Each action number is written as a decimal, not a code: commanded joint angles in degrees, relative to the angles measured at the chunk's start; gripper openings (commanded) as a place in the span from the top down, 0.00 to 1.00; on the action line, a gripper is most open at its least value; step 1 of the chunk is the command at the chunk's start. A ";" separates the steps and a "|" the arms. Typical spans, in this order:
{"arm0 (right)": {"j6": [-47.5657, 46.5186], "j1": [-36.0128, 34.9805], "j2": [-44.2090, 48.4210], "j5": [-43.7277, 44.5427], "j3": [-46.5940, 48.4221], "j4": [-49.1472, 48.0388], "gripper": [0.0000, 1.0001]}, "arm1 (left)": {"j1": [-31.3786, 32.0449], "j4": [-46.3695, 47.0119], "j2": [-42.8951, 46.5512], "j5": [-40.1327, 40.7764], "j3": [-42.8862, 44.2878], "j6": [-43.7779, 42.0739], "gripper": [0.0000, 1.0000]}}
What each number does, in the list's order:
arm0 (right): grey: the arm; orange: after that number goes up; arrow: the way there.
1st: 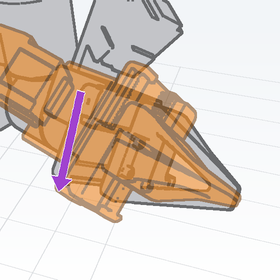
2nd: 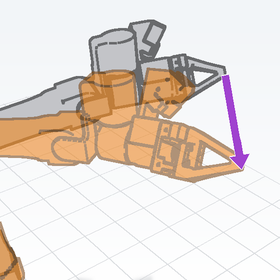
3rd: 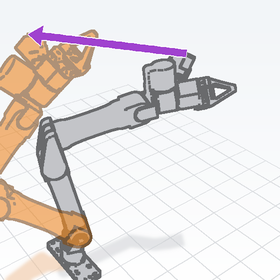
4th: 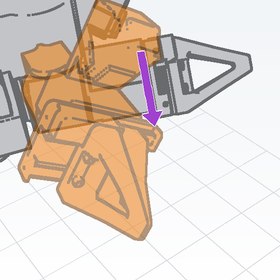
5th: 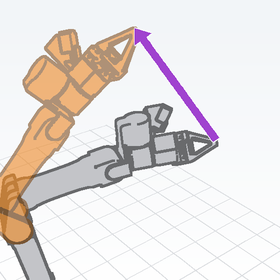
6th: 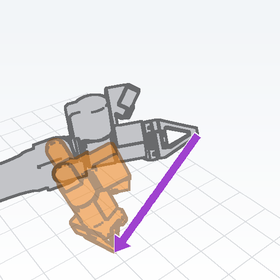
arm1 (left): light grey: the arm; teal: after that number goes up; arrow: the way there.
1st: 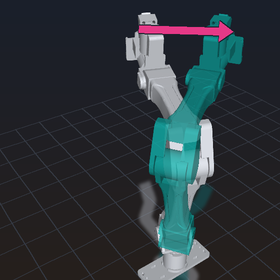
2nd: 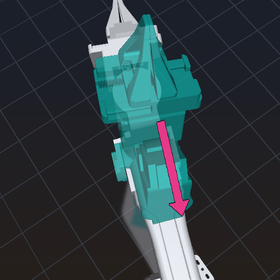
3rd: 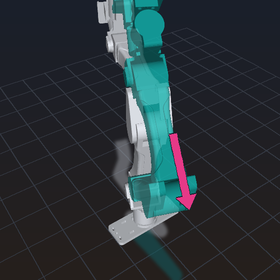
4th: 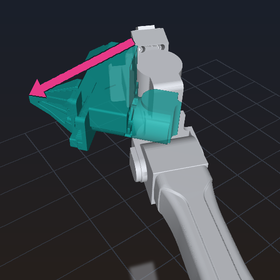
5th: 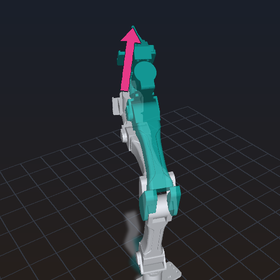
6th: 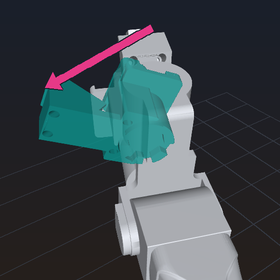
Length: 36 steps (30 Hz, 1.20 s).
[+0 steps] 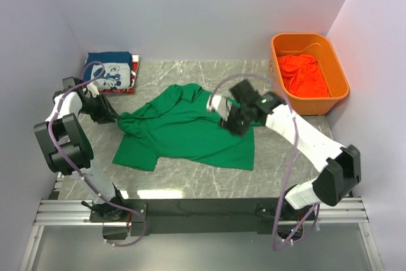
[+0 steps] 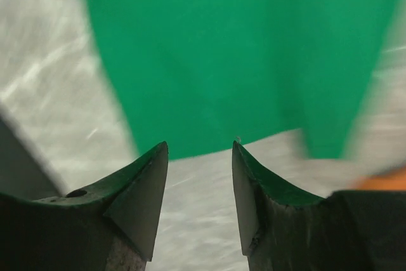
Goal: Fold and stack the t-shirts
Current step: Flatten the tshirt out
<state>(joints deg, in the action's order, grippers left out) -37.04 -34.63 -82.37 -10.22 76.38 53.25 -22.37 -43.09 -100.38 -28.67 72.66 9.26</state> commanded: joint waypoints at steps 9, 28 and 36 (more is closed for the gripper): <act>5.48 -2.28 -1.65 -2.62 -18.37 -2.54 0.45 | 3.20 -17.37 14.66 -4.30 -3.57 -48.26 0.25; 6.28 -5.18 -11.07 3.63 -24.96 -3.26 1.00 | 25.53 1.96 23.57 15.56 -32.57 -67.16 0.34; 1.71 -4.92 -3.86 1.96 -28.47 2.11 1.00 | 32.20 -17.79 24.08 8.46 -28.38 -76.83 0.78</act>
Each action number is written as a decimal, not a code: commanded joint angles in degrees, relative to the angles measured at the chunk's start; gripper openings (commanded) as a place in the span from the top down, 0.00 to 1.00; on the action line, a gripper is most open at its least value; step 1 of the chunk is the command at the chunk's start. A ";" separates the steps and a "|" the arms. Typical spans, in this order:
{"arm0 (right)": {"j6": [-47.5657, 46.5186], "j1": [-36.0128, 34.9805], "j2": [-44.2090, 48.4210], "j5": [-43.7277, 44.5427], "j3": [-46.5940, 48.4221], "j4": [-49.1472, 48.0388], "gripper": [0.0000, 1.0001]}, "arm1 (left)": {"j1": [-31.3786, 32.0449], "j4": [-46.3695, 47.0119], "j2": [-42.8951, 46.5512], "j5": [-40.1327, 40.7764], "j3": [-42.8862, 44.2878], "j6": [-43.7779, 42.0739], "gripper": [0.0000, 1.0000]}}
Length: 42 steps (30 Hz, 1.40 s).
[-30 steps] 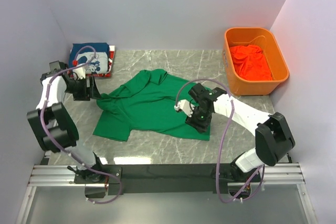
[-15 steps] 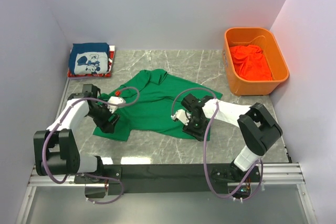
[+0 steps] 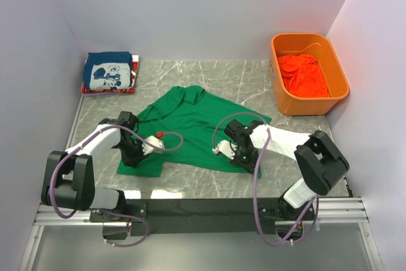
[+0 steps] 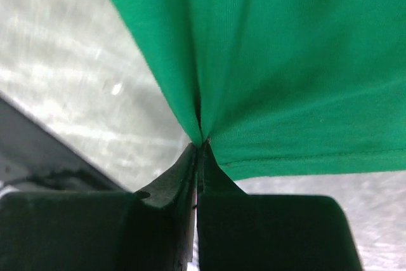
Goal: Fold and stack the t-shirts
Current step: Flatten the tshirt out
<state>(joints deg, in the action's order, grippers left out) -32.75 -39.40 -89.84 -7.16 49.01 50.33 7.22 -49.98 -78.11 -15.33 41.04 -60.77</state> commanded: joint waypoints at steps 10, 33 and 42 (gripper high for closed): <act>-9.87 0.37 9.15 4.08 -6.03 8.20 1.00 | 26.68 -28.69 6.30 -13.93 17.22 -10.17 0.92; -9.09 2.92 14.97 1.29 3.71 12.78 0.45 | 8.33 17.09 -33.42 -10.18 52.39 32.47 0.32; -5.75 3.01 4.09 -4.18 3.19 7.95 0.53 | 10.27 22.55 -43.09 -0.49 54.41 34.49 0.35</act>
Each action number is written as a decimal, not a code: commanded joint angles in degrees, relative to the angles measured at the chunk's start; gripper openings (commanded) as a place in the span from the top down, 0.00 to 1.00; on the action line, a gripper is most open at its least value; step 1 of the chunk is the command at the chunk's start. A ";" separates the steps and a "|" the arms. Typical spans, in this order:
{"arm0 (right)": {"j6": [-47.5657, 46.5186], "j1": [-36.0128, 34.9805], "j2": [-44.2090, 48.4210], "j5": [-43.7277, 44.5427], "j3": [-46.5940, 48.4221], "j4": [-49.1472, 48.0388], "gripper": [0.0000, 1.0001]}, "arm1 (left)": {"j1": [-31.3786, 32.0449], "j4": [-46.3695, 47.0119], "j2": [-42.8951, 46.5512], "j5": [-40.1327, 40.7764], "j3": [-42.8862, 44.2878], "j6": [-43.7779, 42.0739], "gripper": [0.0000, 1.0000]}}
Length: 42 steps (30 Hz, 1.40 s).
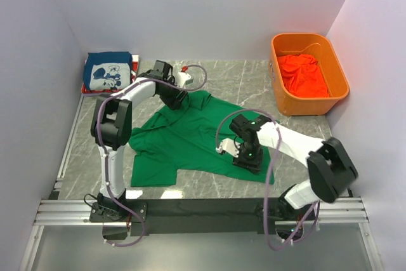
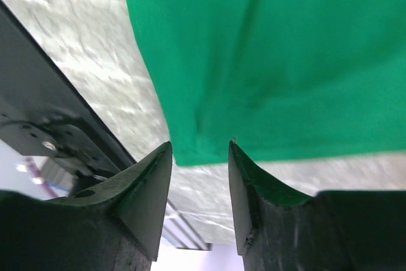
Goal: Fold and stack the t-shirts
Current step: Flatten the tshirt out
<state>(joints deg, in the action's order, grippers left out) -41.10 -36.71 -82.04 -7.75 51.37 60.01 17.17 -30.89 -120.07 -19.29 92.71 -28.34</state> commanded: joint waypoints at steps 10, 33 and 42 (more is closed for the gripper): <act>2.26 -0.99 -13.14 1.94 -0.13 -0.42 0.59 | -5.47 4.88 -4.91 10.24 6.60 2.94 0.73; 1.55 -2.40 -14.29 0.45 1.45 1.78 0.64 | 1.02 6.81 -1.47 -1.72 10.98 2.85 0.29; 2.08 -3.02 -15.43 1.42 0.75 2.57 0.92 | 3.57 4.44 -10.62 4.68 17.07 0.21 0.36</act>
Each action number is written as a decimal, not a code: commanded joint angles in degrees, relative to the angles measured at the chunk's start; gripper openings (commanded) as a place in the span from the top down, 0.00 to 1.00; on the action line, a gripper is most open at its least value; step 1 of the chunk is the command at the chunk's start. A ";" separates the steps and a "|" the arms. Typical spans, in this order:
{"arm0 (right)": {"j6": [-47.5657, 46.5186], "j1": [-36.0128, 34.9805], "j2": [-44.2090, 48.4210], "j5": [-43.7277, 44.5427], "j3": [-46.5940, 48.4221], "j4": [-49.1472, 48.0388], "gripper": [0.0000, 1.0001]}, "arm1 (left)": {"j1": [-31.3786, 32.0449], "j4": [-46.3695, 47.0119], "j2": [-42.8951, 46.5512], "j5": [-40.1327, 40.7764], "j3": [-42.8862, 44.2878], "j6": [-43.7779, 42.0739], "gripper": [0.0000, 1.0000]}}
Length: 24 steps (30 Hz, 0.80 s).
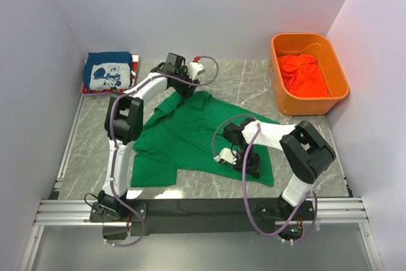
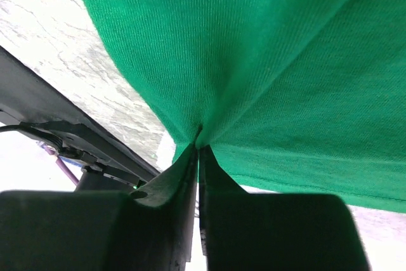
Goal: Fold and stack the t-shirts
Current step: Flatten the tshirt out
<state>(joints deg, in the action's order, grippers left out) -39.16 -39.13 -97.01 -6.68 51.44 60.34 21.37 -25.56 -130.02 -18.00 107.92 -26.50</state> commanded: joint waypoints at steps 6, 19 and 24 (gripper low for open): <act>-0.48 -0.59 -0.20 1.49 -1.25 2.59 1.00 | -2.29 -3.09 -1.12 3.24 2.38 -1.71 0.72; -5.31 -1.12 1.91 0.26 -1.78 7.86 1.00 | -12.84 -3.62 -2.51 6.65 5.46 -0.04 1.00; -7.77 -2.52 3.67 -3.77 -2.13 11.81 1.00 | -15.12 -2.39 -2.18 7.80 1.60 0.14 1.00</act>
<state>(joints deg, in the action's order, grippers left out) -44.03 -40.14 -96.31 -7.20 49.74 65.39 6.52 -29.41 -132.92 -11.94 110.61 -26.65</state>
